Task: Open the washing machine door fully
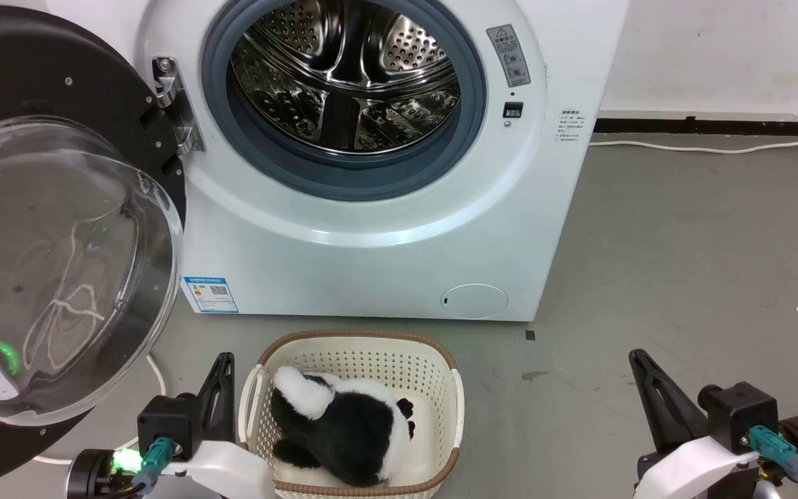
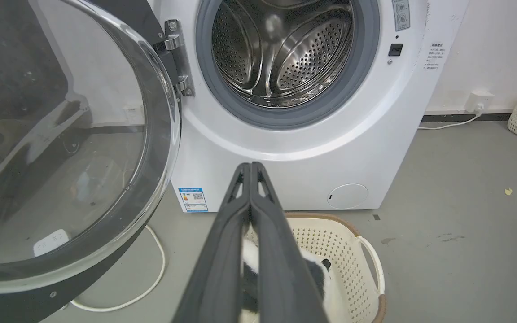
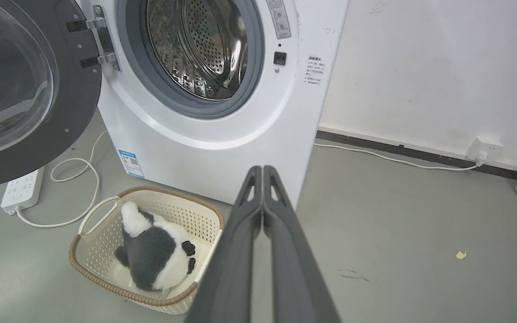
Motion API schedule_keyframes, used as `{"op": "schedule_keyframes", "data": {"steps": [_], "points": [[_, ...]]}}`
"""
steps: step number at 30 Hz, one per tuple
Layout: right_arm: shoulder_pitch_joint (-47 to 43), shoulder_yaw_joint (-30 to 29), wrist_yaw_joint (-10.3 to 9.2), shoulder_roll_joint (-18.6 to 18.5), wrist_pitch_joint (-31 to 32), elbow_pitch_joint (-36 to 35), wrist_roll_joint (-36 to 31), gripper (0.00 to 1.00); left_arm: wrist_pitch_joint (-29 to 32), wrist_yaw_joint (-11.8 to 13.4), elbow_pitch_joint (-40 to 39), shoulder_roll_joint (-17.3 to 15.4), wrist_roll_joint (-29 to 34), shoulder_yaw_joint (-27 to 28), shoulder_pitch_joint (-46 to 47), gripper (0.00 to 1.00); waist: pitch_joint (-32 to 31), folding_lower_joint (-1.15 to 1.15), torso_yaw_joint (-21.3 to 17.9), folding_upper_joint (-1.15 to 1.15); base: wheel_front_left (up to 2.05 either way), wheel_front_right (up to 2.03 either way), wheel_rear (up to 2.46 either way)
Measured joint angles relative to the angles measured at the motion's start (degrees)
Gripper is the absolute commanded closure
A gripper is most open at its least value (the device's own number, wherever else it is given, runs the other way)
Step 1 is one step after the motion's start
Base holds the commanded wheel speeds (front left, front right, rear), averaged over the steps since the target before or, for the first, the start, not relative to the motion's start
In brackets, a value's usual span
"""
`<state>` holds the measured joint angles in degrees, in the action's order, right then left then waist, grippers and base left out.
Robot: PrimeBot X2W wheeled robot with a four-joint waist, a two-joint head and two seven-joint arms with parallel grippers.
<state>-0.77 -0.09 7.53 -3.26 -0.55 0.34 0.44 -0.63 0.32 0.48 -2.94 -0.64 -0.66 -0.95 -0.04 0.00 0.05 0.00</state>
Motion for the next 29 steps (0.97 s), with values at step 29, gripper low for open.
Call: {"op": "schedule_keyframes", "data": {"steps": [29], "points": [[0.1,0.2,0.0,0.0,0.5,-0.1,0.0,1.0,0.6,-0.1,-0.3,0.1,0.1,0.7,0.1,1.0,0.0,0.0,-0.1,0.0,0.0,0.0,0.0]]}}
